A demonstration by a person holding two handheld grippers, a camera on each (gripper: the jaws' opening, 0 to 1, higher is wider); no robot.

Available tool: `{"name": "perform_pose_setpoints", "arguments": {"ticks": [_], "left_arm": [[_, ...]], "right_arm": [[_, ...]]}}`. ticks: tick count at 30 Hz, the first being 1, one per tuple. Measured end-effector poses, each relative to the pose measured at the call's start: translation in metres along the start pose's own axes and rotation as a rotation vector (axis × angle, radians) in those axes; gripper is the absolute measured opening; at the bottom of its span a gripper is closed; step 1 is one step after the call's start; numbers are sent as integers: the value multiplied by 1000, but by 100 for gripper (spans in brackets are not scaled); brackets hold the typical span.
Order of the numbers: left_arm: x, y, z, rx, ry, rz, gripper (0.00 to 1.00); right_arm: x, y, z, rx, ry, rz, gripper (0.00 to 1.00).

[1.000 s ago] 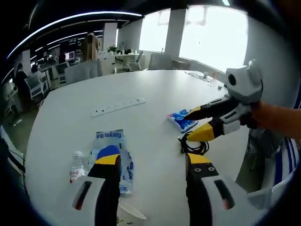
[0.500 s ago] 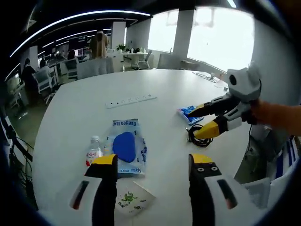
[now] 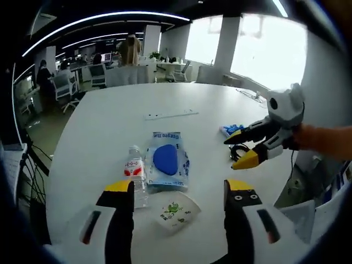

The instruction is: Arrange the tabletop items into an orderly group along one side of the table until the central work area is clear of visible clutter.

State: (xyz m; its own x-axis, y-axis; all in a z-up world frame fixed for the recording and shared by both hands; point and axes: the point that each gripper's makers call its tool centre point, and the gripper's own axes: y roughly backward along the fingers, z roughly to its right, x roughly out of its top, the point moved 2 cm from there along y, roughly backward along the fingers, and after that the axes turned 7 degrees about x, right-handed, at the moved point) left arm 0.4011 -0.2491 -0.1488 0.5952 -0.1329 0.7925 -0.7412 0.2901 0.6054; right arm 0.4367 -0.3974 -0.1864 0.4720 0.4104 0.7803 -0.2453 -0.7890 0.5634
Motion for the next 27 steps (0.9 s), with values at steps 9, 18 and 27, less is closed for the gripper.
{"name": "perform_pose_setpoints", "arguments": {"ticks": [9,18,27], "left_arm": [[-18,18,-26,40,49,-4,67],[-37,32,-38,56,82,-21,67],[-50,37,-48,68,113,-30,66]], "right_arm": [[-8,-35,-24,79,-15,-41,48],[-29,-69,-39,145,-64,-95,44],[-39,-98,-50,242,-204,-101,31]]}}
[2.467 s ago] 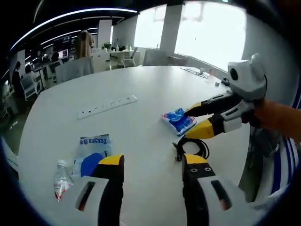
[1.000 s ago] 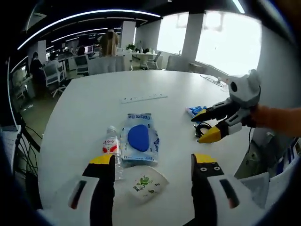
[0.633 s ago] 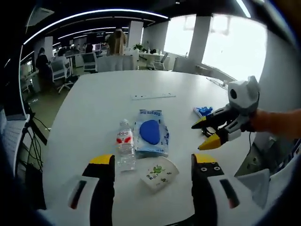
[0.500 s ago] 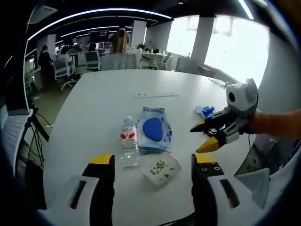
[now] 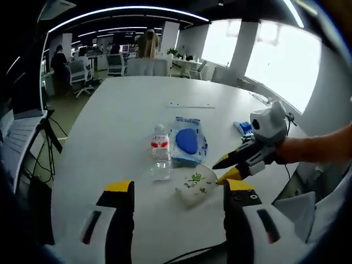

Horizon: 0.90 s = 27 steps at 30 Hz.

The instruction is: Arrange the tabletop items into an orderly group along one side of the table until the central work area is clear of visible clutter.

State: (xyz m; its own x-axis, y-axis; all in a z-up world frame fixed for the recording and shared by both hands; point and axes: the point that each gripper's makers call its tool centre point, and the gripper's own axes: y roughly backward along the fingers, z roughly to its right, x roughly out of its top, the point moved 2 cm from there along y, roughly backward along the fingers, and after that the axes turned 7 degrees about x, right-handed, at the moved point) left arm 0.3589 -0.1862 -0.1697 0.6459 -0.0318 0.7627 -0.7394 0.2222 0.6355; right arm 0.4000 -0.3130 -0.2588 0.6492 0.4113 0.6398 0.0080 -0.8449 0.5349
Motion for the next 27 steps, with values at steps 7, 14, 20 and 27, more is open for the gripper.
{"name": "perform_pose_setpoints", "arguments": {"ticks": [7,14,20,27], "left_arm": [[-4,0,-6,6,15,-2,66],[-4,-4,-6,2,22,-1,66],[-2,-8,-3,-9,23,1,66],[0,-10,-1,-15,21,7,66]], "right_arm": [[-2,-10,4,47,-60,5,18],[0,-10,-2,93,-95,-3,3],[4,-7,-12,128,-67,-29,0],[13,0,-27,143,83,-114,0]]}}
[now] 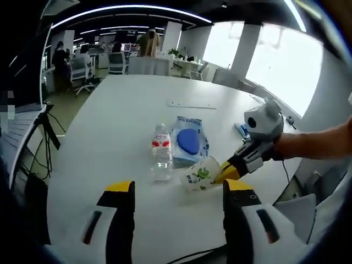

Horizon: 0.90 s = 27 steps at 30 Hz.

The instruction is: Arrange the tabletop items into an orderly group along one side of the table until the central work area is clear of visible clutter.

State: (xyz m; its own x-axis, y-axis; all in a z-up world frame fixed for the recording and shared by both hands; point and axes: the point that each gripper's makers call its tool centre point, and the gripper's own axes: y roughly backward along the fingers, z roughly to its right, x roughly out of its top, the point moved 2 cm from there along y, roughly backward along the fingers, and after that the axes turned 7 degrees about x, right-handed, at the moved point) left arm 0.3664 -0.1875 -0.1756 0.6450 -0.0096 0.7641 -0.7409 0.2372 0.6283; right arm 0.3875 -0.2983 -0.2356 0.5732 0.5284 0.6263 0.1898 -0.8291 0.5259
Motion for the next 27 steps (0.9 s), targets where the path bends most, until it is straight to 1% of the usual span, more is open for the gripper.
{"name": "perform_pose_setpoints", "arguments": {"ticks": [2,3,4,5,7,8,11,14,15,16,18,20,22,25,26,27], "left_arm": [[1,0,1,-3,1,4,66],[1,-1,1,-5,4,5,65],[1,-1,1,-5,4,5,65],[0,-1,1,-4,4,6,65],[0,-1,2,-7,13,10,65],[0,-1,2,-7,13,11,65],[-2,0,0,-4,20,14,65],[-3,1,-2,0,25,15,65],[-4,1,-3,1,27,16,65],[-5,2,-4,0,32,18,65],[-6,2,-5,3,39,20,65],[-8,3,-6,4,48,22,65],[-9,3,-7,6,53,24,65],[-11,3,-8,6,62,26,65],[-11,3,-8,7,65,27,65],[-11,3,-9,7,68,28,65]], "right_arm": [[1,2,-3,-20,104,-95,0],[2,3,-5,-36,199,-163,0],[2,4,-5,-51,265,-212,0],[3,5,-6,-67,361,-285,0],[3,3,-11,-61,486,-379,0],[3,3,-12,-61,513,-400,0],[0,-1,-12,-90,768,-604,0],[-4,-9,-15,-69,891,-705,0],[-4,-9,-14,-73,911,-723,0],[-5,-10,-13,-74,984,-776,0],[-6,-14,-12,-73,1053,-827,0],[-7,-15,-9,-73,1092,-872,0],[-7,-16,-4,-79,1179,-940,0],[-6,-18,0,-73,1276,-1005,0],[-6,-18,1,-74,1292,-1018,0],[-5,-18,3,-73,1322,-1045,0]]}}
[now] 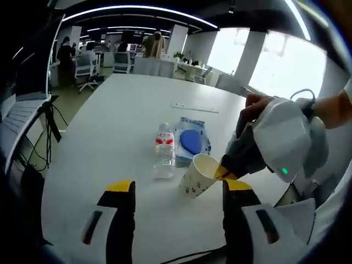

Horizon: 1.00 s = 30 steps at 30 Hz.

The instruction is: Arrange the tabletop items into an orderly group along one side of the table until the central work area is clear of visible clutter.

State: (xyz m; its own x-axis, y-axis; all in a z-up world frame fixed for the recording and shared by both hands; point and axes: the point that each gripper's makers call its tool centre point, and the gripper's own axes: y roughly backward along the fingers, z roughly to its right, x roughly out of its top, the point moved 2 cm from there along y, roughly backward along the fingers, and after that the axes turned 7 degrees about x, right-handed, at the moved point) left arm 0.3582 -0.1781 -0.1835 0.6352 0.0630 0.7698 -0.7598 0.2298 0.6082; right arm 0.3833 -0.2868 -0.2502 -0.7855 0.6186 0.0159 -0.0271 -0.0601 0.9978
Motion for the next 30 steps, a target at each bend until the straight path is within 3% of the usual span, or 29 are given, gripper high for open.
{"name": "perform_pose_setpoints", "arguments": {"ticks": [2,12,30], "left_arm": [[-1,0,0,0,4,0,65],[-2,-1,-1,-6,27,9,65],[0,-1,-1,-7,38,18,65]], "right_arm": [[0,-2,1,-1,53,-24,0],[3,-13,-2,27,135,-69,0],[16,-14,-11,51,125,-14,4]]}}
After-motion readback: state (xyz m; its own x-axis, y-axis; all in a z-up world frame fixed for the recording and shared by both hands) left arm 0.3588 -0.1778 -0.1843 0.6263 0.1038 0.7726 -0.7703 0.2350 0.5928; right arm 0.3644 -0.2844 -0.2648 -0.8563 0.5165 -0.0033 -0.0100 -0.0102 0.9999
